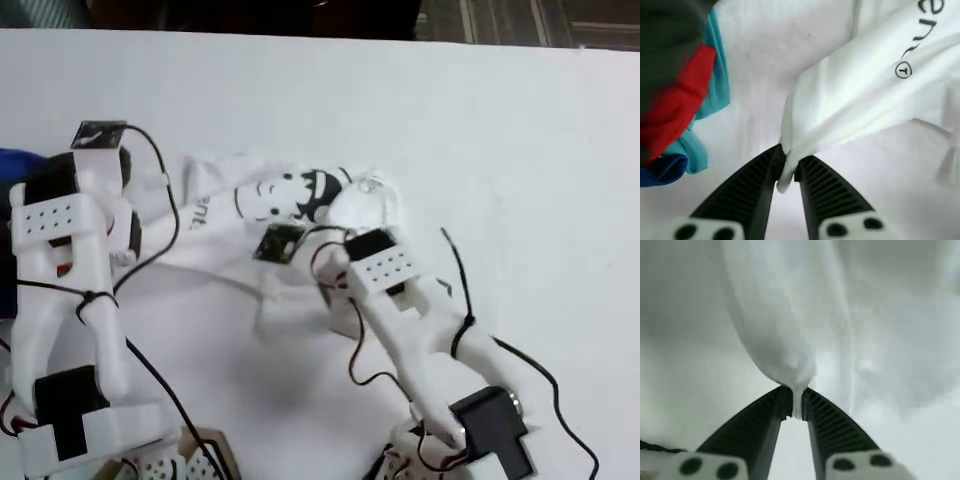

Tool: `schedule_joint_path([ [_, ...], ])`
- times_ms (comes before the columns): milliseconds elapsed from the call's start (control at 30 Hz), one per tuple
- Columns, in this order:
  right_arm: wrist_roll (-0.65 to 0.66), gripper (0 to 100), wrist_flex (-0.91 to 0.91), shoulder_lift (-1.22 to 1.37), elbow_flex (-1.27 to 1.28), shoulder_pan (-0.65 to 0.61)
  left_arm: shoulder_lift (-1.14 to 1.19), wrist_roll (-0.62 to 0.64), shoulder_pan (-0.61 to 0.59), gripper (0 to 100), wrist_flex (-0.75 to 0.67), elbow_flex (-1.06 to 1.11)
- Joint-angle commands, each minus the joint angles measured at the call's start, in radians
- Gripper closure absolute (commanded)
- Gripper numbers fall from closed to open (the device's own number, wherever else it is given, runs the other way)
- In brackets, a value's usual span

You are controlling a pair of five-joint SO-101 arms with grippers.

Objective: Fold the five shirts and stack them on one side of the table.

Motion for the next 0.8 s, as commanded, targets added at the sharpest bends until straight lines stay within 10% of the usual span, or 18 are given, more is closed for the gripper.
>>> schedule_joint_path([
  [0, -0.069, 80.6, -0.021, -0.047, -0.003, 0.081, -0.037, -0.003, -0.005, 98, -0.014, -0.002],
  [333, -0.071, 70.4, 0.002, -0.058, -0.003, 0.180, -0.035, -0.003, -0.005, 97, -0.049, 0.005],
  [767, -0.071, 70.6, 0.145, -0.170, -0.002, -0.018, -0.037, -0.003, -0.005, 97, -0.049, 0.001],
])
